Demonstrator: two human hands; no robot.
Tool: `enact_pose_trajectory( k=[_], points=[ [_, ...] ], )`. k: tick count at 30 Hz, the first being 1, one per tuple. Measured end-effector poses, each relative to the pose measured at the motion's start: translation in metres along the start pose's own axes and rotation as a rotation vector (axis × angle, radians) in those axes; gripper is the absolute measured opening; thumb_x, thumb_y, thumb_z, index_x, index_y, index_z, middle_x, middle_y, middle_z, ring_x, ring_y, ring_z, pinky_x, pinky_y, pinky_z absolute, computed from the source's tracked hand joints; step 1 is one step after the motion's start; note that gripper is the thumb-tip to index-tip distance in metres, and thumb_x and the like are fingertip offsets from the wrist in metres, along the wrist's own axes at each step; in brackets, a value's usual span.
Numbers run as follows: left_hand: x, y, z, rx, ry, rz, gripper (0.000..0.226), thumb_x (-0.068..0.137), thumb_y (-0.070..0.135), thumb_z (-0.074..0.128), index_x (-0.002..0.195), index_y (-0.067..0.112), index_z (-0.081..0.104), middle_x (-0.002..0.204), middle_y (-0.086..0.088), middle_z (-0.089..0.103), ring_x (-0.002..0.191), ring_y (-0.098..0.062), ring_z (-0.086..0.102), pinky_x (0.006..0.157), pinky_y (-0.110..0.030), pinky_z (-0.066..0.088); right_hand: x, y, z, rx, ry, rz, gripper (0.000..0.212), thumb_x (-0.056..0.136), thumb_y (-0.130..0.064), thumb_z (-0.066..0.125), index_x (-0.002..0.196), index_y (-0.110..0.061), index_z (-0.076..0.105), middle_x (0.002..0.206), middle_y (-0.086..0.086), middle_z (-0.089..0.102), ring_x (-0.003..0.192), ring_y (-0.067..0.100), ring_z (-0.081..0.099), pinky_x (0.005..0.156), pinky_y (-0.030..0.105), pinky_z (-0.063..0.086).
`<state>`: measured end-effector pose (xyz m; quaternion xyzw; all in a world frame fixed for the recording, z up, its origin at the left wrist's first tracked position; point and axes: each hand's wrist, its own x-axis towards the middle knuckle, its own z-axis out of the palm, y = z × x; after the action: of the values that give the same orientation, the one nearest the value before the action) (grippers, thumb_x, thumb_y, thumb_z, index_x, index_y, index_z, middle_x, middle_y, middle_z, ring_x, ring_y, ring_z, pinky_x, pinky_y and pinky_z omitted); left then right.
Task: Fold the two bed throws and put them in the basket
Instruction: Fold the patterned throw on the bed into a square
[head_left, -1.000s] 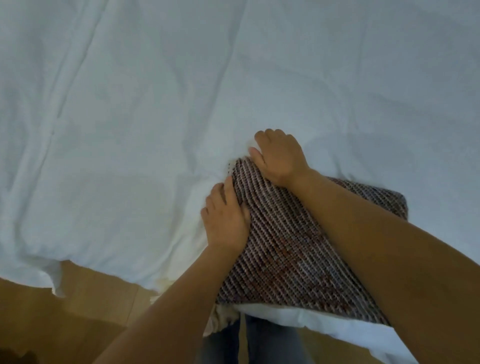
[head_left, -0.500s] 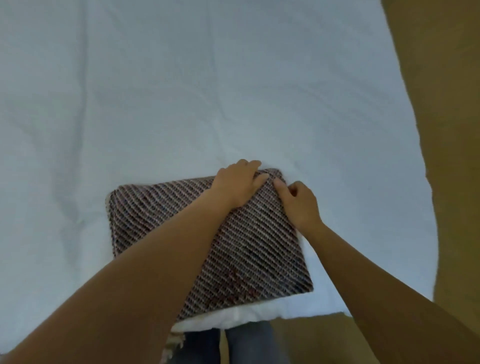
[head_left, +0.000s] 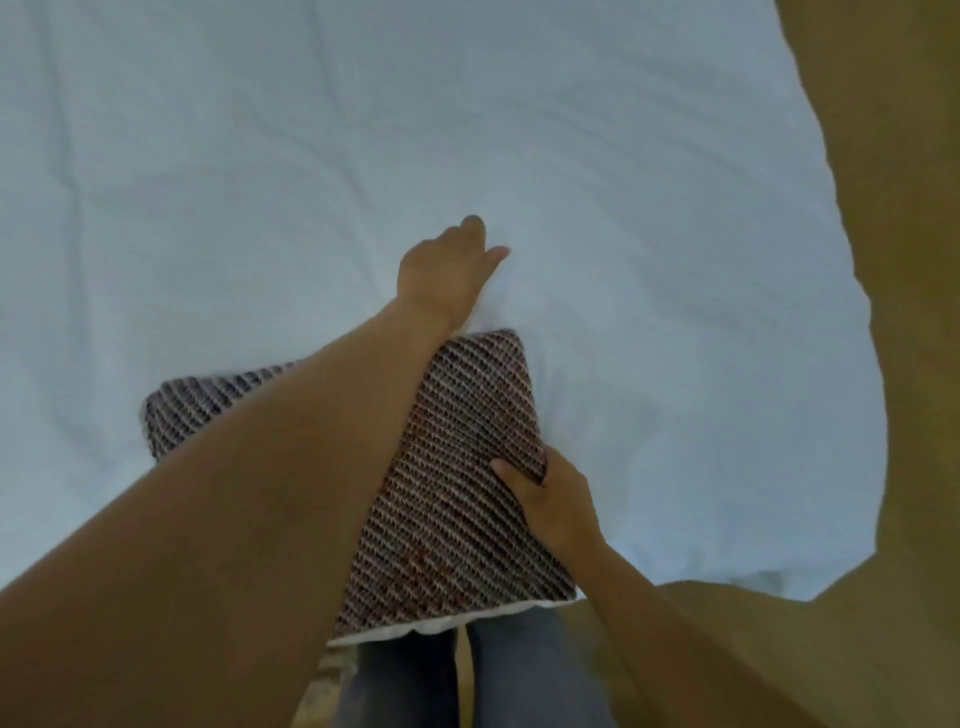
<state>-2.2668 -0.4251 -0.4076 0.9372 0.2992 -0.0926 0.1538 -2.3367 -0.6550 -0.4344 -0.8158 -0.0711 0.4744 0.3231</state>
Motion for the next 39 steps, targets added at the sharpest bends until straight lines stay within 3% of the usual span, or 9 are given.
enact_pose_trajectory(
  k=[5, 8, 16, 19, 21, 25, 28, 32, 39],
  points=[
    [-0.026, -0.005, 0.004, 0.08, -0.088, 0.254, 0.062, 0.086, 0.067, 0.029, 0.099, 0.012, 0.054, 0.095, -0.007, 0.061, 0.084, -0.026, 0.057, 0.069, -0.034, 0.035, 0.012, -0.014, -0.001, -0.146, 0.039, 0.014, 0.054, 0.074, -0.07, 0.052, 0.099, -0.022, 0.058, 0.097, -0.001, 0.067, 0.08, 0.015, 0.059, 0.071, 0.028, 0.045],
    [-0.064, -0.014, 0.026, 0.09, -0.152, 0.177, 0.072, 0.079, 0.076, 0.029, 0.11, 0.015, 0.051, 0.1, -0.005, 0.063, 0.085, -0.024, 0.059, 0.067, -0.033, 0.038, 0.015, -0.016, -0.002, -0.209, 0.06, -0.028, 0.046, 0.076, -0.068, 0.052, 0.087, -0.023, 0.05, 0.084, -0.004, 0.061, 0.073, 0.014, 0.055, 0.066, 0.028, 0.042],
    [-0.032, -0.021, 0.031, 0.106, -0.037, 0.148, 0.056, 0.09, 0.061, 0.033, 0.102, 0.008, 0.047, 0.097, -0.011, 0.062, 0.083, -0.028, 0.06, 0.063, -0.035, 0.035, 0.005, -0.005, 0.012, -0.259, 0.21, -0.084, 0.043, 0.082, -0.062, 0.048, 0.086, -0.02, 0.042, 0.075, -0.005, 0.055, 0.07, 0.019, 0.057, 0.06, 0.028, 0.039],
    [-0.048, -0.017, 0.031, 0.072, 0.043, 0.138, 0.053, 0.093, 0.055, 0.035, 0.116, 0.008, 0.047, 0.112, -0.011, 0.057, 0.101, -0.028, 0.053, 0.078, -0.037, 0.036, 0.006, -0.016, 0.013, -0.382, 0.279, -0.166, 0.038, 0.085, -0.051, 0.055, 0.098, -0.017, 0.045, 0.088, 0.002, 0.056, 0.084, 0.025, 0.058, 0.066, 0.032, 0.041],
    [-0.063, -0.022, 0.024, 0.042, 0.123, 0.151, 0.052, 0.096, 0.049, 0.033, 0.131, 0.012, 0.043, 0.131, -0.01, 0.049, 0.12, -0.027, 0.044, 0.098, -0.04, 0.029, 0.004, -0.03, 0.015, -0.465, 0.387, -0.318, 0.05, 0.084, -0.034, 0.06, 0.124, -0.007, 0.046, 0.114, 0.016, 0.055, 0.105, 0.031, 0.052, 0.085, 0.04, 0.042],
    [-0.107, -0.049, 0.005, -0.2, 0.269, -0.052, 0.049, 0.099, 0.03, 0.029, 0.144, 0.01, 0.03, 0.15, -0.007, 0.033, 0.142, -0.022, 0.02, 0.115, -0.043, 0.005, 0.0, -0.073, 0.033, -0.585, 0.381, -0.569, 0.065, 0.088, -0.019, 0.046, 0.144, 0.001, 0.021, 0.15, 0.024, 0.024, 0.14, 0.037, 0.022, 0.115, 0.046, 0.01],
    [-0.154, -0.084, 0.001, -0.306, 0.391, -0.257, 0.048, 0.097, 0.024, 0.029, 0.142, 0.007, 0.033, 0.149, -0.01, 0.035, 0.142, -0.027, 0.02, 0.114, -0.043, 0.005, 0.004, -0.107, 0.066, -0.668, 0.236, -0.755, 0.055, 0.097, -0.023, 0.035, 0.146, -0.004, 0.017, 0.155, 0.015, 0.017, 0.144, 0.027, 0.01, 0.116, 0.038, -0.002],
    [-0.193, -0.132, 0.028, -0.097, 0.209, -0.327, 0.049, 0.1, 0.027, 0.026, 0.147, 0.015, 0.02, 0.156, -0.004, 0.019, 0.145, -0.022, 0.008, 0.115, -0.045, 0.001, 0.014, -0.131, 0.117, -0.69, 0.027, -0.894, 0.048, 0.1, -0.024, 0.026, 0.145, -0.007, 0.024, 0.154, 0.011, 0.023, 0.145, 0.022, 0.013, 0.114, 0.031, -0.006],
    [-0.183, -0.163, 0.069, -0.011, 0.114, -0.343, 0.059, 0.094, 0.042, 0.012, 0.148, 0.021, 0.001, 0.158, -0.001, 0.003, 0.144, -0.014, -0.005, 0.111, -0.038, -0.013, 0.051, -0.107, 0.135, -0.968, 0.037, -0.847, 0.055, 0.099, -0.04, 0.016, 0.148, -0.017, 0.002, 0.159, 0.001, 0.0, 0.144, 0.013, -0.009, 0.108, 0.026, -0.024]
  ],
)
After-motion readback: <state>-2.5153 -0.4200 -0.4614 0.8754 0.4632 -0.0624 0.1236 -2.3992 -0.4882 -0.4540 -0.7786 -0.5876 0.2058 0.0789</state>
